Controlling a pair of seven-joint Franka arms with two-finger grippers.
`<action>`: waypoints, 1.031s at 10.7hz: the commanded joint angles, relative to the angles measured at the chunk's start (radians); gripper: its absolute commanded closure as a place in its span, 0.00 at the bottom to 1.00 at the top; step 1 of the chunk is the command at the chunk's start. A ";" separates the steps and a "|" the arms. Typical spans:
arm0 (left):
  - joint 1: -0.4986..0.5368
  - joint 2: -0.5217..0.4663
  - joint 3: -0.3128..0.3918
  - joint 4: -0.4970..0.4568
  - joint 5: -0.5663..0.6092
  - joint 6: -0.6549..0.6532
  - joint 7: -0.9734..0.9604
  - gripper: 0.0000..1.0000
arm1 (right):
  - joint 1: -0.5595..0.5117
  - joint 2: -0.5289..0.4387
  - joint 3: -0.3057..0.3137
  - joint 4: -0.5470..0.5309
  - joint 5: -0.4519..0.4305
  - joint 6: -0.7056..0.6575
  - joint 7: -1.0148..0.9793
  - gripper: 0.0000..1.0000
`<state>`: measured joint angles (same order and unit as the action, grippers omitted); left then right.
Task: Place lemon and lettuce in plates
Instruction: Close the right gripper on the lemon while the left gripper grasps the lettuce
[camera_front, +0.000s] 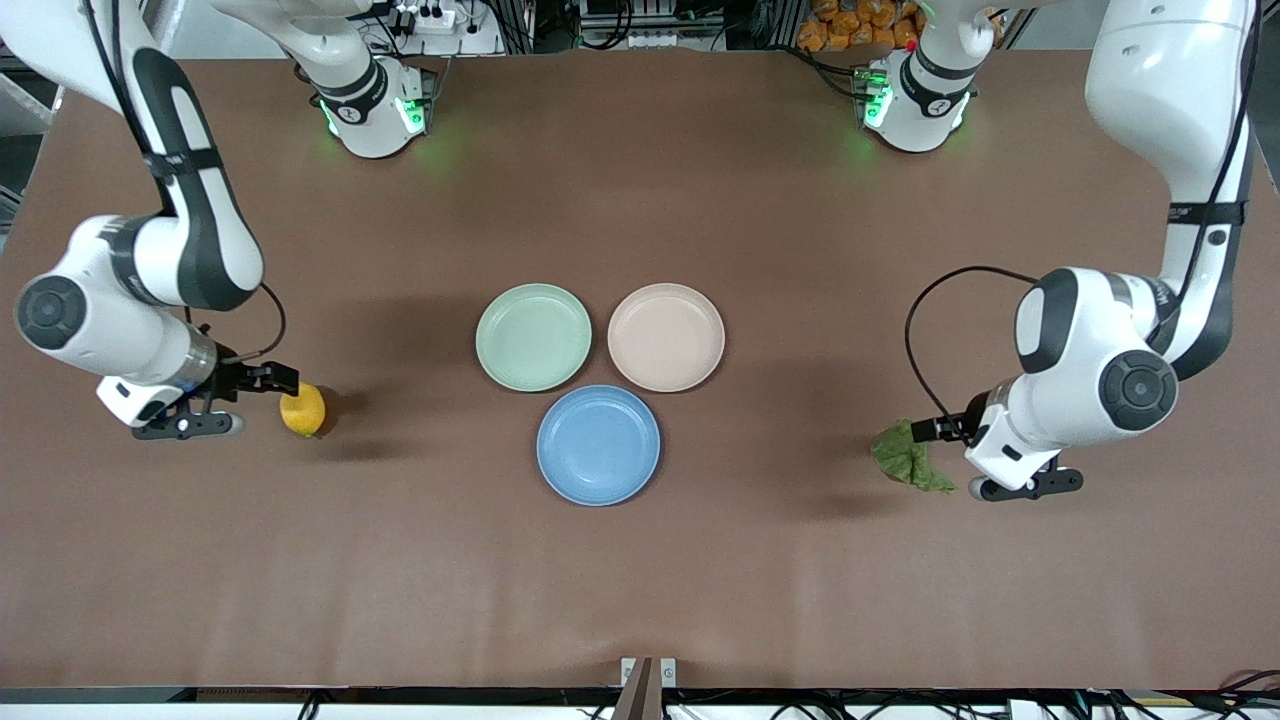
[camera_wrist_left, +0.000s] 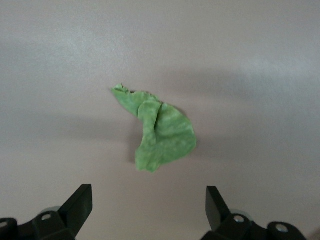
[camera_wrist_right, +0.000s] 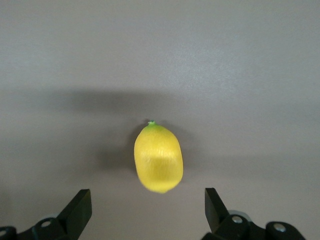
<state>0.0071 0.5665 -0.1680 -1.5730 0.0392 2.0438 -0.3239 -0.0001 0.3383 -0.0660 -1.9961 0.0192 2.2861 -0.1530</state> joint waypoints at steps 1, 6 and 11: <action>0.008 0.061 -0.004 0.011 0.025 0.079 -0.096 0.00 | -0.020 0.037 0.006 -0.018 0.022 0.064 -0.026 0.00; -0.021 0.159 0.032 0.007 0.130 0.145 -0.200 0.00 | -0.026 0.126 0.006 -0.092 0.022 0.269 -0.025 0.00; -0.029 0.204 0.028 0.019 0.166 0.185 -0.244 0.00 | -0.020 0.191 0.006 -0.122 0.022 0.404 -0.014 0.00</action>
<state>-0.0125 0.7583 -0.1461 -1.5716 0.1816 2.2180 -0.5363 -0.0129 0.5292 -0.0680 -2.1060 0.0193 2.6685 -0.1531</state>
